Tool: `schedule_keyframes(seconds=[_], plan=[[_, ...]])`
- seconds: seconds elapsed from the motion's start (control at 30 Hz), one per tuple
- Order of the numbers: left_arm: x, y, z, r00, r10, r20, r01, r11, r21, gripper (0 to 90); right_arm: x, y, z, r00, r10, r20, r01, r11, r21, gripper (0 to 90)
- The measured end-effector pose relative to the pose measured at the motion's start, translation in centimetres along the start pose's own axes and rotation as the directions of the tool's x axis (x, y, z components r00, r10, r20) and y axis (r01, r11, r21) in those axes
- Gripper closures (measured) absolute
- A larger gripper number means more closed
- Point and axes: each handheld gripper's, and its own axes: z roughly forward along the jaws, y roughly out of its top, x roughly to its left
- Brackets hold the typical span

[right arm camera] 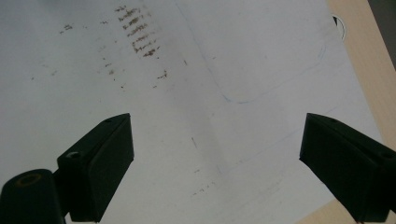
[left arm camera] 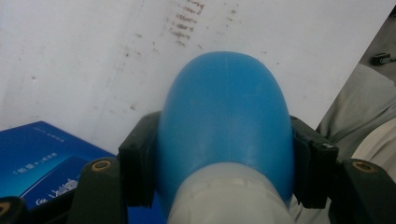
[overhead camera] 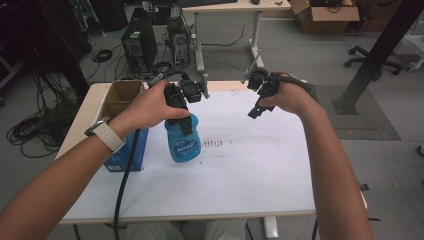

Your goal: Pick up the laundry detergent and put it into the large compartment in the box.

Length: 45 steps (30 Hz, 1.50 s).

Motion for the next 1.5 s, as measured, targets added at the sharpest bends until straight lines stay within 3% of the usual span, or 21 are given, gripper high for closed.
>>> schedule_keyframes(seconds=[0.37,0.7,0.83,1.07,1.13,1.17,1.5], plan=[[0.2,-0.2,-1.9,0.9990,-0.036,-0.028,0.036,0.9993,0.009,37.5,0.2,0.1,-0.1,1.0000,-0.007,0.002,0.008,1.000,-0.004,9.9],[0.8,-0.5,-3.8,0.9947,-0.096,-0.038,0.096,0.9954,-0.005,37.5,0.3,0.2,-0.1,0.9999,-0.012,0.002,0.012,1.000,-0.015,10.1],[1.2,-0.6,-5.1,0.9885,-0.138,-0.062,0.137,0.9904,-0.020,37.5,0.4,0.2,-0.2,0.9999,-0.016,0.004,0.016,1.000,-0.010,10.1],[1.5,-0.8,-6.6,0.9825,-0.170,-0.076,0.169,0.9855,-0.016,37.5,0.4,0.2,-0.2,0.9998,-0.020,0.005,0.020,1.000,-0.012,10.1],[1.9,-0.9,-7.5,0.9768,-0.203,-0.068,0.202,0.9792,-0.019,37.5,0.4,0.3,-0.3,0.9998,-0.019,0.006,0.019,1.000,-0.014,10.1],[1.9,-0.9,-7.5,0.9768,-0.203,-0.068,0.202,0.9792,-0.019,37.5,0.4,0.3,-0.3,0.9998,-0.019,0.006,0.019,1.000,-0.014,10.1],[3.0,-1.5,-11.2,0.9515,-0.296,-0.082,0.294,0.9550,-0.036,37.5,0.5,0.3,-0.4,0.9998,-0.018,0.005,0.018,0.999,-0.029,10.1]])
